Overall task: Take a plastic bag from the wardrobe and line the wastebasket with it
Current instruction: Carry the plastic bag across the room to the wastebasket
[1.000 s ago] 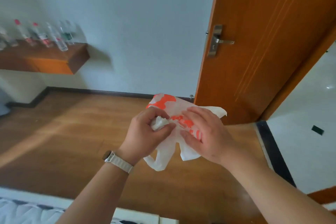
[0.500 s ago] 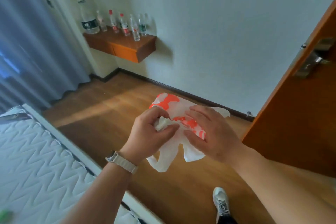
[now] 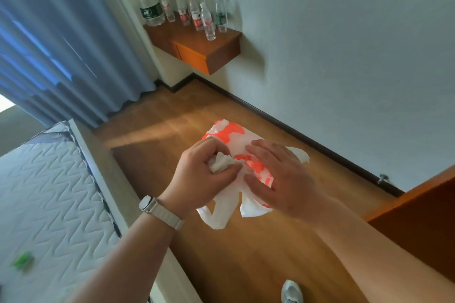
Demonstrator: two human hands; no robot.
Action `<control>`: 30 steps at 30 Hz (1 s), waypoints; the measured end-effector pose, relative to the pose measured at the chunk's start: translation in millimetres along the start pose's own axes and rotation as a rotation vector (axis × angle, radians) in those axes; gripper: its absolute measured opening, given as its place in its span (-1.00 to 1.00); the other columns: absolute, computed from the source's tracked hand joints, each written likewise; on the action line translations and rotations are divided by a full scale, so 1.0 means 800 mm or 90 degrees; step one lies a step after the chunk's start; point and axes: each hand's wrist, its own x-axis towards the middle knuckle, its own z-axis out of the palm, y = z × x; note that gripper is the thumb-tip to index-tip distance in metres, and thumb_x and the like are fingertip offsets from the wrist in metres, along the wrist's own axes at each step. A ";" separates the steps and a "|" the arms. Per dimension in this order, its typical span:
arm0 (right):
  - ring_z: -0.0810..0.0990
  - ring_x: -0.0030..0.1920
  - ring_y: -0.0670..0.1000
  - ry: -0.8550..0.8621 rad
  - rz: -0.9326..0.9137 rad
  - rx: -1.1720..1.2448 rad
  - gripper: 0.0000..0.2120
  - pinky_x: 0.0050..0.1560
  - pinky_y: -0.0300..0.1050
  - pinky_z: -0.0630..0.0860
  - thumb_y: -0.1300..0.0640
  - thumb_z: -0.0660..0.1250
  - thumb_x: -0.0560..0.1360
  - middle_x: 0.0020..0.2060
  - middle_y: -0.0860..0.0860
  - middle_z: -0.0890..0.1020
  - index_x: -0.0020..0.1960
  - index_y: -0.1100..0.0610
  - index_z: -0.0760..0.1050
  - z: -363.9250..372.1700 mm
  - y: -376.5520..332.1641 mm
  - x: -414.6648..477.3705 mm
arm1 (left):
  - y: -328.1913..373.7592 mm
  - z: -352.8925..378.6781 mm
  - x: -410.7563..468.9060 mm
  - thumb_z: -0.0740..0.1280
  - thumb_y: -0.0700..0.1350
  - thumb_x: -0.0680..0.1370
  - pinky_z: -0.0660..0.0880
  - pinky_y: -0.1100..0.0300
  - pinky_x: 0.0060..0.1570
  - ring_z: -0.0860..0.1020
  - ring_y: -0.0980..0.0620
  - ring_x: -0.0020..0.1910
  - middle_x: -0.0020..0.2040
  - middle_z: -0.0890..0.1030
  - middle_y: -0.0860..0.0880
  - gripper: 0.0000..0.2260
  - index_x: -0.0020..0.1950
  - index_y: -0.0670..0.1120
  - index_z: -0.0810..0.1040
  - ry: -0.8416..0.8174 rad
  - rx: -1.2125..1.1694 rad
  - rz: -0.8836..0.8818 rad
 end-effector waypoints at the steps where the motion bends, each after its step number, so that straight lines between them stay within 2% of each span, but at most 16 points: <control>1: 0.45 0.32 -0.04 -0.006 -0.006 0.009 -0.52 0.32 0.02 0.44 -0.20 0.27 0.55 0.33 -0.06 0.50 0.38 0.01 0.40 -0.005 0.014 0.009 | 0.003 0.008 0.013 0.51 -0.09 0.35 0.45 0.29 -0.20 0.51 0.04 -0.22 -0.22 0.56 0.06 -0.82 -0.20 -0.06 0.53 0.003 0.010 0.000; 4: 0.45 0.33 -0.03 -0.021 -0.019 0.026 -0.51 0.33 0.07 0.44 -0.23 0.21 0.56 0.34 -0.07 0.49 0.39 -0.01 0.39 -0.016 0.044 0.035 | 0.009 0.023 0.042 0.51 -0.06 0.35 0.47 0.28 -0.20 0.52 0.05 -0.20 -0.21 0.55 0.09 -0.82 -0.19 -0.04 0.54 0.014 0.035 0.005; 9: 0.44 0.34 -0.05 -0.036 -0.048 0.050 -0.51 0.33 0.09 0.45 -0.25 0.21 0.56 0.35 -0.10 0.48 0.39 -0.04 0.38 -0.017 0.054 0.072 | 0.010 0.013 0.066 0.46 0.05 0.39 0.59 0.08 -0.17 0.56 0.01 -0.12 -0.15 0.57 0.10 -0.81 -0.13 -0.02 0.56 0.023 0.064 -0.006; 15: 0.44 0.35 -0.04 -0.072 -0.096 0.052 -0.51 0.32 0.16 0.46 -0.27 0.18 0.55 0.37 -0.11 0.47 0.39 -0.07 0.37 0.003 0.038 0.128 | -0.014 -0.026 0.083 0.43 0.10 0.40 0.59 0.21 -0.16 0.56 0.03 -0.10 -0.14 0.56 0.17 -0.84 -0.12 0.08 0.54 0.074 0.091 -0.015; 19: 0.44 0.35 -0.03 -0.087 -0.124 0.026 -0.51 0.34 0.09 0.42 -0.28 0.18 0.55 0.37 -0.11 0.47 0.39 -0.07 0.36 0.025 0.020 0.170 | -0.048 -0.055 0.095 0.44 0.07 0.41 0.58 0.26 -0.17 0.57 0.05 -0.10 -0.15 0.56 0.19 -0.86 -0.12 0.09 0.54 0.102 0.077 -0.020; 24: 0.49 0.32 -0.01 -0.082 -0.131 -0.022 -0.51 0.34 0.06 0.35 -0.28 0.19 0.55 0.35 -0.10 0.49 0.38 -0.07 0.37 0.068 -0.002 0.243 | -0.120 -0.101 0.134 0.49 -0.04 0.44 0.55 0.38 -0.15 0.57 0.11 -0.05 -0.12 0.56 0.21 -0.85 -0.08 0.06 0.56 0.119 0.056 -0.017; 30: 0.48 0.31 -0.04 -0.090 -0.110 -0.061 -0.52 0.34 -0.04 0.27 -0.29 0.20 0.54 0.35 -0.12 0.48 0.37 -0.10 0.32 0.141 -0.039 0.359 | -0.220 -0.184 0.202 0.49 -0.05 0.42 0.51 0.46 -0.19 0.56 0.16 -0.04 -0.14 0.54 0.23 -0.81 -0.13 0.15 0.50 0.118 -0.004 -0.015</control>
